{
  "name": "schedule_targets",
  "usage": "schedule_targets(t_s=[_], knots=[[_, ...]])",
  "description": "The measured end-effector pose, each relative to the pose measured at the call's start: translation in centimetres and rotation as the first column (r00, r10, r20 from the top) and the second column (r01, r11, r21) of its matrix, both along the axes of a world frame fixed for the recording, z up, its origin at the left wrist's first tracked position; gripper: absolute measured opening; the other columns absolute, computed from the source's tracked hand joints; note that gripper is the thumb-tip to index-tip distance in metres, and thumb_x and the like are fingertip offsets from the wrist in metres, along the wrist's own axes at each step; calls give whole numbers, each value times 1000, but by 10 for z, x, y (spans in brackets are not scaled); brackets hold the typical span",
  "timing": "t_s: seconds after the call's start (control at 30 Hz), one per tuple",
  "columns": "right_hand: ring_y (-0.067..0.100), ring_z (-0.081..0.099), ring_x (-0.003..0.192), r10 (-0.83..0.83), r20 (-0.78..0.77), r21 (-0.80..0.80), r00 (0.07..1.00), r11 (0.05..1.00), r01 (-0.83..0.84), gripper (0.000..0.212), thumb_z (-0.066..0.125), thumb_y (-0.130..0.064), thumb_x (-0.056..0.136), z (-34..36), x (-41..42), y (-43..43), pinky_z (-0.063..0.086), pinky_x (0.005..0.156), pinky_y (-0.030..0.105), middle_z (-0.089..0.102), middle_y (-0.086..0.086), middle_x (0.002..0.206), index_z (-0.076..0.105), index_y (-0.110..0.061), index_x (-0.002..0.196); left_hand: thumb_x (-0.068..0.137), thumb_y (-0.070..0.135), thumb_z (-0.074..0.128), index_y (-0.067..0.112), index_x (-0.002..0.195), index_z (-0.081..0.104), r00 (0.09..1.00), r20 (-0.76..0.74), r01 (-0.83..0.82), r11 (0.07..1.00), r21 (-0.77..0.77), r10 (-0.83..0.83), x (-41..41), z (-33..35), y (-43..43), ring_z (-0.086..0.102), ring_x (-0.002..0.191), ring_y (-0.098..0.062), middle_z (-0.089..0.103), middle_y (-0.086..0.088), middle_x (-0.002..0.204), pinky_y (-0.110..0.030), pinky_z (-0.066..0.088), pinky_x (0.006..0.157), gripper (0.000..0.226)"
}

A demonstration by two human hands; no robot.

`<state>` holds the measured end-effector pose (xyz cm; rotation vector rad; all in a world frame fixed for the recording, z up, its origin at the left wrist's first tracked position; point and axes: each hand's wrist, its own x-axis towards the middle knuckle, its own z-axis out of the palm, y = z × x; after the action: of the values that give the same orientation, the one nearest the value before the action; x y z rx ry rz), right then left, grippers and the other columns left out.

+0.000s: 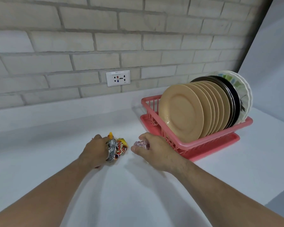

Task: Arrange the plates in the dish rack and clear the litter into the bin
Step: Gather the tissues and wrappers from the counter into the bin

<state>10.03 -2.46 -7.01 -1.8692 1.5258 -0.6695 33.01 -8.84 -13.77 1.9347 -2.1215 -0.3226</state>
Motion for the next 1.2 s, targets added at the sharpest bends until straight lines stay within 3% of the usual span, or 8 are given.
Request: schedule_targets(t_s=[0.13,0.27,0.43,0.63,0.83,1.0,1.07,1.2], knots=[[13,56,67,0,-18,-57,1000,998,-1,41,58,-59,85,1,-11,15,50,61,32,61,-3,80,57,-19,84,94,39,42,31,68,59,977,-202,-70,997,15,72,-20,37,29,49,94,-28,49,-3,81,-35,40,79,33],[18,53,70,20,-48,-125,999,992,-26,47,42,-58,94,5,-30,37,49,70,41,57,-1,75,54,-14,83,76,88,19,28,65,63,947,-277,-124,982,145,161,-52,64,62,53,95,-21,62,-6,87,-39,41,94,75],[18,59,88,33,-34,-150,999,988,-37,51,27,-63,93,8,-80,70,49,83,43,65,-5,90,57,-22,86,72,42,78,15,66,61,893,-411,-169,983,71,183,-104,82,107,55,59,-11,60,3,65,-20,35,48,32],[18,48,73,23,-10,-154,1000,988,-25,30,32,-46,95,16,-151,102,44,69,40,52,-1,79,40,-21,82,80,3,60,15,82,60,909,-394,-133,990,40,138,-173,86,148,59,71,-16,63,-2,83,-22,43,54,12],[17,50,72,90,-17,47,996,995,-89,29,31,-53,97,13,-204,128,56,76,47,50,1,87,36,-25,88,86,-1,45,31,93,57,920,-389,-54,999,8,52,-221,72,183,64,78,-23,66,-1,88,-28,50,63,35],[19,56,64,-30,45,18,999,999,29,14,36,-31,102,15,-227,144,58,52,33,55,3,88,40,-21,111,79,-7,40,18,67,60,883,-462,-136,988,-74,86,-250,77,202,62,68,-25,65,-7,76,-28,49,56,34],[19,57,62,-91,108,20,990,996,89,28,37,-24,102,12,-233,150,58,51,33,57,3,85,44,-33,127,84,-2,44,15,70,61,860,-504,-151,983,-102,80,-263,76,209,62,67,-22,65,-8,75,-28,49,56,27],[22,59,64,-189,37,-52,981,980,191,22,37,-31,101,0,-239,160,60,60,45,60,0,79,59,-31,100,88,31,64,17,85,58,832,-554,-14,999,-39,-10,-282,71,217,63,63,-7,67,-3,79,-17,44,52,16]])
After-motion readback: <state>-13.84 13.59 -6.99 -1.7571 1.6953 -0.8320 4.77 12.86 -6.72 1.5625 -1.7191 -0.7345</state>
